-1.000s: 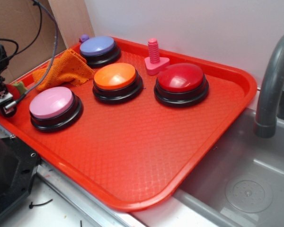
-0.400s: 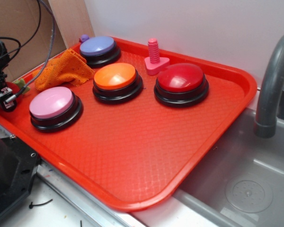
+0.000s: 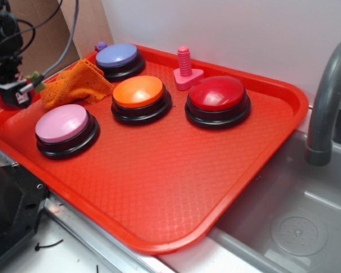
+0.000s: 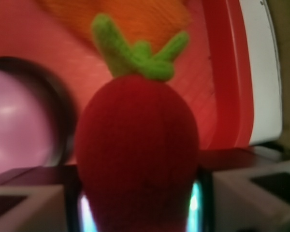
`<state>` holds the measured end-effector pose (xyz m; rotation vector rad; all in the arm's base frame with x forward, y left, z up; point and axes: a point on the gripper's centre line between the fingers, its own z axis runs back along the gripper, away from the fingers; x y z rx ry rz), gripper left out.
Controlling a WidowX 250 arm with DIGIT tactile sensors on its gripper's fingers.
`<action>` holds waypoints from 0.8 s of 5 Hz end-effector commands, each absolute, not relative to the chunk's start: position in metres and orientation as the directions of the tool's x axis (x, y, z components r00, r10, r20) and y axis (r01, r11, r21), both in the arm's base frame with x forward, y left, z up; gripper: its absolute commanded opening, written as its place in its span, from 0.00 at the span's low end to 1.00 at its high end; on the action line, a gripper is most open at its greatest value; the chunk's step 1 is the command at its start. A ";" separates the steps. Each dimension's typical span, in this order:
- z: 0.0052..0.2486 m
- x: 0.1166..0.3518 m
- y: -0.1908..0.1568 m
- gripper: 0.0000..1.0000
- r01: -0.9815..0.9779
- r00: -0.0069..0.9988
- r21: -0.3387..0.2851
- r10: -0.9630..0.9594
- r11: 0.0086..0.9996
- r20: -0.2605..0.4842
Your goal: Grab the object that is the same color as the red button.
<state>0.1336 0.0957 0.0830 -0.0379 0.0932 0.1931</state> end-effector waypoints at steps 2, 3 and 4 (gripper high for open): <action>0.178 0.158 -0.006 0.00 -0.032 0.988 -0.092 0.046 0.995 0.149; 0.185 0.162 -0.041 0.00 0.014 0.988 -0.096 0.001 0.995 0.156; 0.178 0.167 -0.059 0.00 0.024 0.993 -0.092 -0.012 0.995 0.121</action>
